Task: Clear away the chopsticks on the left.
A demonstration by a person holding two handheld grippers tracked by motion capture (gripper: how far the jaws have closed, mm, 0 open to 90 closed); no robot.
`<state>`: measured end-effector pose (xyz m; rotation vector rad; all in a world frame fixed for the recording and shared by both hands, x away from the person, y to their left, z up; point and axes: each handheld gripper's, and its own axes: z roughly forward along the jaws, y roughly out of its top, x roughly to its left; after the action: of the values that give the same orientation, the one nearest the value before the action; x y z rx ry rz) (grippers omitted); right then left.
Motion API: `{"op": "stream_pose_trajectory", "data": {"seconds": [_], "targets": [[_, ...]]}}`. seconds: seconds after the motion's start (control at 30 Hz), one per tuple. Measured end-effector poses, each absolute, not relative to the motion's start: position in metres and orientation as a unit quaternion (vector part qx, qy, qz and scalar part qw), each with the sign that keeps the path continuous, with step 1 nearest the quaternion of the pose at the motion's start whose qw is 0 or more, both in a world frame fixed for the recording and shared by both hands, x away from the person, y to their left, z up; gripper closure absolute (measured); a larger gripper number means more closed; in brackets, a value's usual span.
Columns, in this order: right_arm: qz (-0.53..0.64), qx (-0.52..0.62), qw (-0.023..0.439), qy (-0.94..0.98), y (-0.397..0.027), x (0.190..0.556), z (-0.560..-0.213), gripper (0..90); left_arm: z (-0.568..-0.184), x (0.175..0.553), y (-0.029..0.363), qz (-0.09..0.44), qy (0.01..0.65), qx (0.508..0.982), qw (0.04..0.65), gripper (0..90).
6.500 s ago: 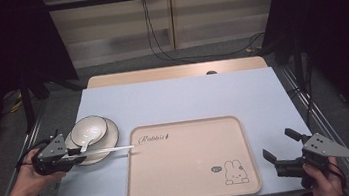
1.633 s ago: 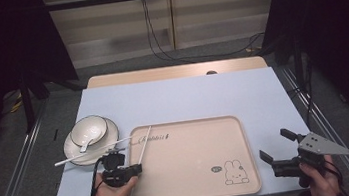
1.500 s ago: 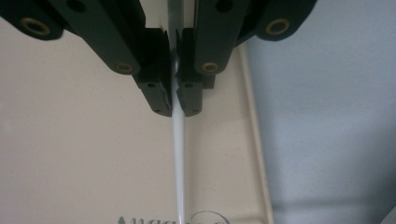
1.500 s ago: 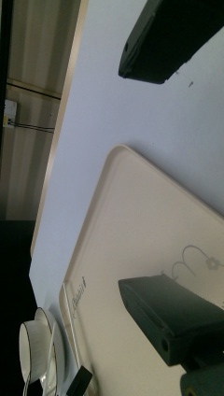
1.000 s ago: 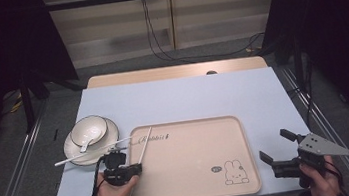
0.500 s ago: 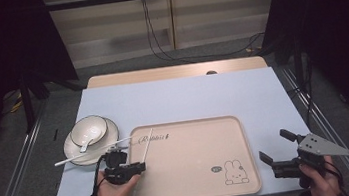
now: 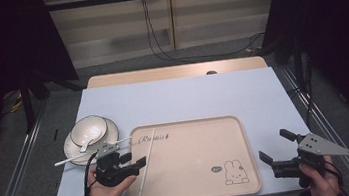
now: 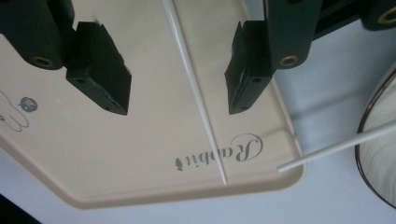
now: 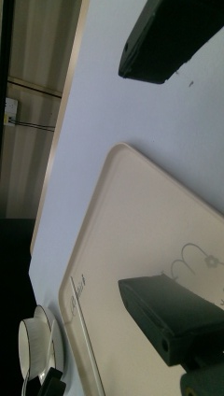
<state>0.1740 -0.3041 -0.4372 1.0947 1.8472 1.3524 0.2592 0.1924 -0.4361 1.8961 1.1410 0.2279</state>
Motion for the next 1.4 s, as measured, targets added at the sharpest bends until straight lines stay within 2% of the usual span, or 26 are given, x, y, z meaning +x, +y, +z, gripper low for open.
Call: {"op": "stream_pose_trajectory", "data": {"seconds": [0.07, 0.17, 0.23, 0.43, 0.6, 0.7, 0.8, 0.93, 1.07, 1.1, 1.23, 1.4], "targets": [[0.509, 0.411, 0.298, 0.695, -0.304, 0.174, -0.437, 0.8, -0.435, 0.258, 0.196, 0.099, 0.454, 0.762, 0.451, 32.7], [0.509, 0.412, 0.299, 0.694, -0.304, 0.175, -0.437, 0.8, -0.433, 0.254, 0.201, 0.113, 0.425, 0.77, 0.462, 28.1], [0.508, 0.412, 0.299, 0.695, -0.304, 0.175, -0.437, 0.8, -0.431, 0.253, 0.207, 0.1, 0.401, 0.785, 0.462, 24.5], [0.509, 0.412, 0.299, 0.694, -0.304, 0.175, -0.437, 0.8, -0.428, 0.245, 0.223, 0.124, 0.353, 0.794, 0.48, 19.3], [0.509, 0.414, 0.298, 0.694, -0.304, 0.174, -0.437, 0.8, -0.425, 0.246, 0.241, 0.109, 0.332, 0.801, 0.487, 15.8], [0.509, 0.414, 0.299, 0.693, -0.304, 0.174, -0.437, 0.8, -0.423, 0.246, 0.254, 0.101, 0.325, 0.806, 0.485, 14.3], [0.509, 0.414, 0.299, 0.693, -0.304, 0.174, -0.437, 0.8, -0.42, 0.243, 0.265, 0.12, 0.315, 0.811, 0.478, 17.7], [0.508, 0.413, 0.297, 0.694, -0.304, 0.174, -0.437, 0.8, -0.414, 0.242, 0.28, 0.144, 0.305, 0.808, 0.483, 11.2], [0.51, 0.412, 0.297, 0.694, -0.304, 0.174, -0.437, 0.8, -0.408, 0.244, 0.297, 0.166, 0.309, 0.797, 0.491, 12.5], [0.508, 0.414, 0.298, 0.694, -0.304, 0.174, -0.437, 0.8, -0.407, 0.245, 0.301, 0.161, 0.309, 0.797, 0.493, 11.3], [0.51, 0.411, 0.298, 0.694, -0.304, 0.174, -0.437, 0.8, -0.405, 0.253, 0.315, 0.134, 0.301, 0.814, 0.478, 16.6], [0.508, 0.414, 0.301, 0.693, -0.304, 0.174, -0.437, 0.8, -0.403, 0.261, 0.334, 0.131, 0.3, 0.823, 0.465, 15.9]]}}
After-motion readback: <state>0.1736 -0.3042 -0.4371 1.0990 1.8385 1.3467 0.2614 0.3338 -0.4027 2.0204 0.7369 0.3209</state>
